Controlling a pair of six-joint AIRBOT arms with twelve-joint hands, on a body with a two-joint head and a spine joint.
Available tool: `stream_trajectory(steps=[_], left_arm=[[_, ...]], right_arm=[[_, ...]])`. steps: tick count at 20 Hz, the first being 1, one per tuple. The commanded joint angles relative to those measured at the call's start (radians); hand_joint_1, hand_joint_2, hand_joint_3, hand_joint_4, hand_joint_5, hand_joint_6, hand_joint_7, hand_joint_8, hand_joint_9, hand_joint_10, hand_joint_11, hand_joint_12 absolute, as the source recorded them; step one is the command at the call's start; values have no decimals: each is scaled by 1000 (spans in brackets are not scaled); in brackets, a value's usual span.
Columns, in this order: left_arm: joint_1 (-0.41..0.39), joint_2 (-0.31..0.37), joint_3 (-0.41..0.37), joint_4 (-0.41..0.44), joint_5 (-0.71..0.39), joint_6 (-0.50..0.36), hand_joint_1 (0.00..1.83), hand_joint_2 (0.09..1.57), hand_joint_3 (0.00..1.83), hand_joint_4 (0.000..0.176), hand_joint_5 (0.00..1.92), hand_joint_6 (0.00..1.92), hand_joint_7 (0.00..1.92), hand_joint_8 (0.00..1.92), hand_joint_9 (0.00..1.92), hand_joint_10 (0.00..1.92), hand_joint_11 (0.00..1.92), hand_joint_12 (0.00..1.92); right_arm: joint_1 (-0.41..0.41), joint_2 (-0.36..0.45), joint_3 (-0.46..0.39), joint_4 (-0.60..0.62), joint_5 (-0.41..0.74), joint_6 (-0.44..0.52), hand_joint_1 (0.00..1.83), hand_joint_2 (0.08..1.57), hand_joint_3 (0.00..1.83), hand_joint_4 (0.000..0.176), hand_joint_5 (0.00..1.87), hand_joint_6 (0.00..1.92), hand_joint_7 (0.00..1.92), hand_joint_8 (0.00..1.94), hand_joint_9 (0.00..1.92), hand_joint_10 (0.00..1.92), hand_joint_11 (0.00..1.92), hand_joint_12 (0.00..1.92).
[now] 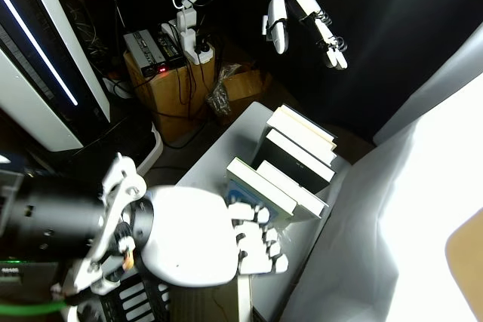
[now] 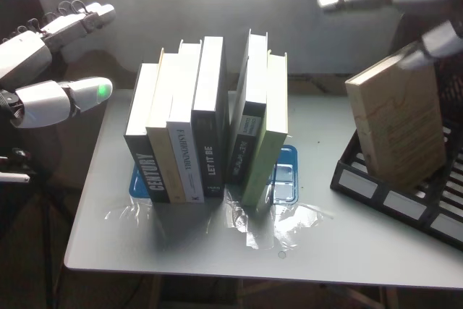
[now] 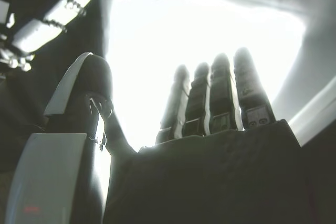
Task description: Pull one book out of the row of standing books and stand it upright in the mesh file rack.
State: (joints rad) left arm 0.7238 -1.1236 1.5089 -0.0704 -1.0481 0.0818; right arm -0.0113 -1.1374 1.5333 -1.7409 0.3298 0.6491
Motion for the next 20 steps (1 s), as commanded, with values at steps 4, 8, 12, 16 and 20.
stream_trajectory(steps=[4, 8, 12, 16, 20], left_arm=[[-20, 14, -2, -5, -123, -5, 604, 1350, 0, 0, 91, 1, 0, 0, 0, 0, 0, 0], [-47, 13, -19, 66, -120, -5, 604, 1350, 0, 0, 91, 1, 0, 0, 0, 0, 0, 0], [-63, 14, -39, 149, -118, -5, 604, 1350, 0, 0, 91, 1, 0, 0, 0, 0, 0, 0], [-80, 14, -59, 216, -120, -5, 604, 1350, 0, 0, 91, 1, 0, 0, 0, 0, 0, 0], [-92, 7, -65, 267, -110, -5, 604, 1350, 0, 0, 91, 1, 0, 0, 0, 0, 0, 0]], right_arm=[[-80, 41, -9, 430, 130, -230, 1064, 1093, 2, 82, 0, 0, 0, 0, 14, 42, 0, 0], [-196, 130, -119, 802, 251, -471, 1064, 1093, 2, 82, 0, 0, 0, 0, 15, 41, 0, 0], [-351, 197, -204, 1118, 411, -658, 1064, 1093, 2, 82, 0, 0, 0, 0, 16, 39, 0, 0], [-453, 248, -282, 1271, 524, -756, 1064, 1093, 2, 82, 0, 0, 0, 0, 16, 37, 0, 0], [-501, 276, -335, 1357, 579, -838, 1064, 1093, 1, 82, 0, 0, 0, 0, 17, 36, 0, 0]])
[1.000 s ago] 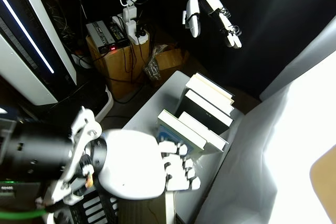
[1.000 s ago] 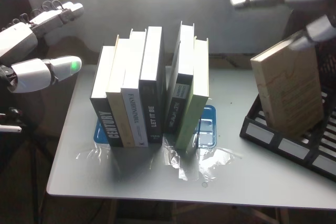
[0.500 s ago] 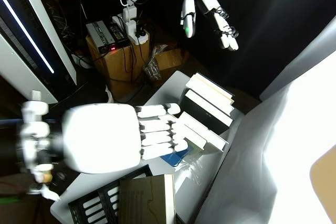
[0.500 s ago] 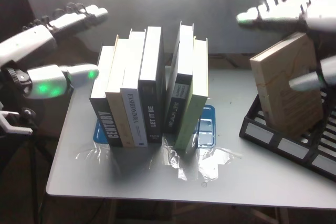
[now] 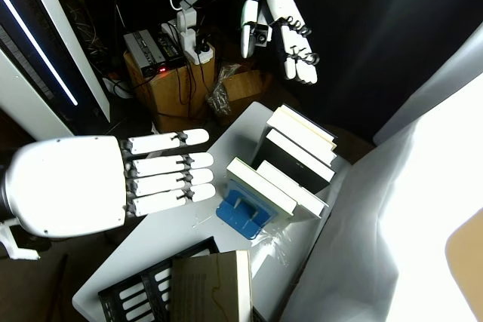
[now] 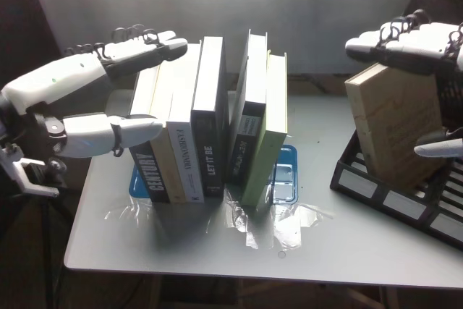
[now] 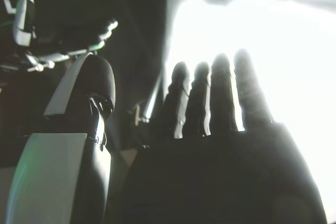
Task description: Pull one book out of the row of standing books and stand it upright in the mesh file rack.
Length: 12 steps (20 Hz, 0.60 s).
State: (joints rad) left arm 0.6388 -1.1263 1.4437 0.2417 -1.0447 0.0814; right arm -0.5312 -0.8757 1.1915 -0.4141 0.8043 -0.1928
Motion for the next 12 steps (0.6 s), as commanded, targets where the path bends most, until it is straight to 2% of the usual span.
stream_trajectory(steps=[1, 6, 7, 8, 9, 10, 11, 12], left_arm=[[-9, 6, 0, -33, -113, -4, 604, 1350, 0, 0, 91, 1, 0, 0, 0, 0, 0, 0], [-14, 1, -8, 2, -106, -4, 604, 1350, 0, 0, 91, 1, 0, 0, 0, 0, 0, 0], [-14, 0, -8, 4, -106, -4, 576, 1353, 1, 0, 86, 0, 0, 0, 0, 0, 0, 0], [-14, 0, -8, 4, -106, -4, 569, 1354, 2, 0, 89, 2, 0, 0, 0, 0, 0, 0], [-14, 0, -9, 7, -104, -4, 561, 1352, 1, 0, 71, 0, 0, 0, 0, 0, 0, 0], [-15, 4, -12, 11, -101, -4, 536, 1323, 0, 34, 13, 0, 0, 0, 0, 0, 0, 0], [-16, 7, -14, 13, -100, -4, 529, 1314, 0, 49, 0, 0, 0, 0, 0, 0, 0, 0], [-17, 9, -15, 13, -100, -4, 521, 1301, 0, 56, 0, 0, 0, 0, 0, 0, 0, 0]], right_arm=[[-6, 17, -1, 58, 123, -11, 1064, 1093, 1, 82, 0, 0, 0, 0, 17, 35, 0, 0], [-106, 35, -38, 162, 209, -59, 1064, 1093, 1, 82, 0, 0, 0, 0, 18, 34, 0, 0], [-116, 38, -41, 171, 216, -61, 1059, 1038, 0, 70, 0, 0, 0, 0, 3, 6, 0, 0], [-124, 41, -43, 177, 220, -61, 927, 1027, 0, 62, 0, 0, 0, 0, 0, 0, 0, 0], [-129, 42, -45, 181, 220, -62, 739, 1070, 0, 0, 0, 0, 0, 0, 0, 0, 0, 0], [-131, 43, -46, 182, 220, -62, 207, 1290, 36, 22, 0, 0, 0, 0, 0, 0, 0, 0], [-133, 43, -46, 183, 220, -62, 25, 1366, 42, 34, 0, 0, 0, 0, 0, 0, 0, 0], [-134, 43, -46, 185, 220, -62, 21, 1362, 38, 36, 0, 0, 0, 0, 0, 0, 0, 0]])
